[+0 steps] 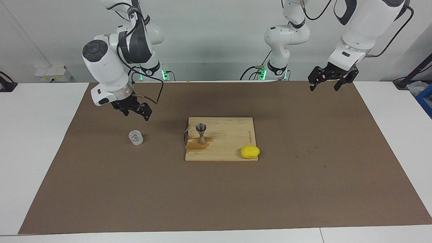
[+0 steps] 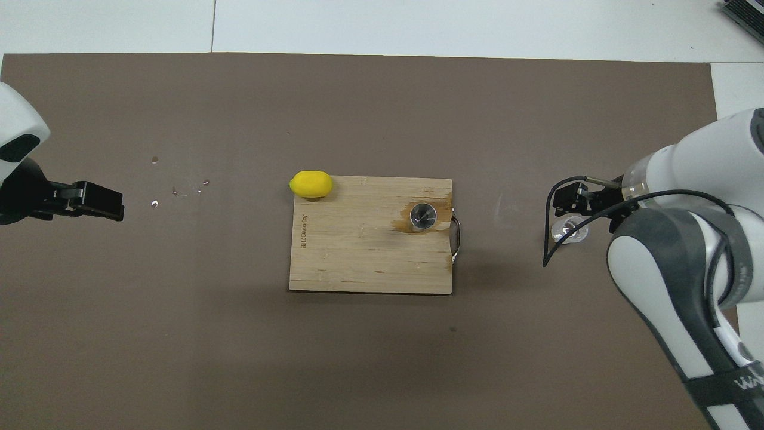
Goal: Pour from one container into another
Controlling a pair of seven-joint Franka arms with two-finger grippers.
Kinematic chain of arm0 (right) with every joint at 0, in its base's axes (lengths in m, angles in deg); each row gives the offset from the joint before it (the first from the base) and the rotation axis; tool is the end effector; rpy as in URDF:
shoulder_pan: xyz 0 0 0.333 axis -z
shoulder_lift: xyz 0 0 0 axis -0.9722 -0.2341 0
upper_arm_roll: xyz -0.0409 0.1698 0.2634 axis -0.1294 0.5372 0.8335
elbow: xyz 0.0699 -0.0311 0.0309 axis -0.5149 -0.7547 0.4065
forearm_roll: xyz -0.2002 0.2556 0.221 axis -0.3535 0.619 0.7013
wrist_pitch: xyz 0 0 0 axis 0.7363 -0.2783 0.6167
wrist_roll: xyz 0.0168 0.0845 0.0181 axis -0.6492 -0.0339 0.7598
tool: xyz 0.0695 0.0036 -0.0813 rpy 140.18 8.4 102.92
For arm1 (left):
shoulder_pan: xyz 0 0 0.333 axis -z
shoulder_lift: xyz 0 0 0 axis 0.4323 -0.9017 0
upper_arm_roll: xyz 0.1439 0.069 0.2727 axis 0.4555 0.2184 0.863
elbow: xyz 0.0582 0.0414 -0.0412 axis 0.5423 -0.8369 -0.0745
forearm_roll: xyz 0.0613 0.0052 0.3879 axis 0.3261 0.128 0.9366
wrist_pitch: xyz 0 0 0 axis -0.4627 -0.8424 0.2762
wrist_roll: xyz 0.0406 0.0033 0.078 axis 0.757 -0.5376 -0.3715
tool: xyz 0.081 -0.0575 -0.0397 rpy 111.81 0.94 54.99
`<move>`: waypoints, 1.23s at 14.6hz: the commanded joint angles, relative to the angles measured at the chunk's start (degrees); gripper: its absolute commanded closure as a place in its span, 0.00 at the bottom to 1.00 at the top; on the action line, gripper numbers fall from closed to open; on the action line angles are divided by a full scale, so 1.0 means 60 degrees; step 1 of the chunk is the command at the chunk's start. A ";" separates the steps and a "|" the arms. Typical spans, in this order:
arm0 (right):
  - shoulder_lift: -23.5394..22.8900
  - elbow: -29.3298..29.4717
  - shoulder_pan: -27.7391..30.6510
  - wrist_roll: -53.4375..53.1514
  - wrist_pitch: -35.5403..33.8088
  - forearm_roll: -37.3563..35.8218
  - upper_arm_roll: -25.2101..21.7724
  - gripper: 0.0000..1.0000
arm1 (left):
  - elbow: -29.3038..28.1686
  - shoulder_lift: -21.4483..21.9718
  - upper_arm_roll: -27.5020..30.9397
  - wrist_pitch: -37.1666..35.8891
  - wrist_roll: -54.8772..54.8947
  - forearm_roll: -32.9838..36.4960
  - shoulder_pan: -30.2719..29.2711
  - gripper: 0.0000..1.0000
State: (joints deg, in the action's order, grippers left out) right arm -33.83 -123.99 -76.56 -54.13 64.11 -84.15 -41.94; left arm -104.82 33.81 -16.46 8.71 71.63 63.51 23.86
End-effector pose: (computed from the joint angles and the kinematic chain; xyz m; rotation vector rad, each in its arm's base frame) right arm 0.5551 0.0552 0.4938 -3.0948 0.4772 0.0698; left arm 0.5290 -0.0615 0.6159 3.1364 -0.1130 -0.0681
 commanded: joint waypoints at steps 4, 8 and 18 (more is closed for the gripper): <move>-0.0436 0.2478 0.0090 0.0284 -0.1741 -0.0327 -0.0010 0.00 | -0.0134 0.0168 0.0057 -0.0100 0.0022 -0.0101 0.0028 0.00; 0.0104 0.2205 0.0061 0.0240 -0.2415 -0.0268 0.0004 0.00 | -0.0134 0.0168 0.0057 -0.0100 0.0022 -0.0101 0.0028 0.00; 0.0253 0.2026 0.0178 0.0546 -0.2461 -0.0283 -0.0010 0.00 | -0.0134 0.0168 0.0057 -0.0100 0.0022 -0.0101 0.0028 0.00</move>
State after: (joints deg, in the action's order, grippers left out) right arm -33.31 -110.70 -76.05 -53.79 48.49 -84.94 -42.22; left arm -104.82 33.81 -16.46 8.71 71.63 63.51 23.86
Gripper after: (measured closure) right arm 0.000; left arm 0.000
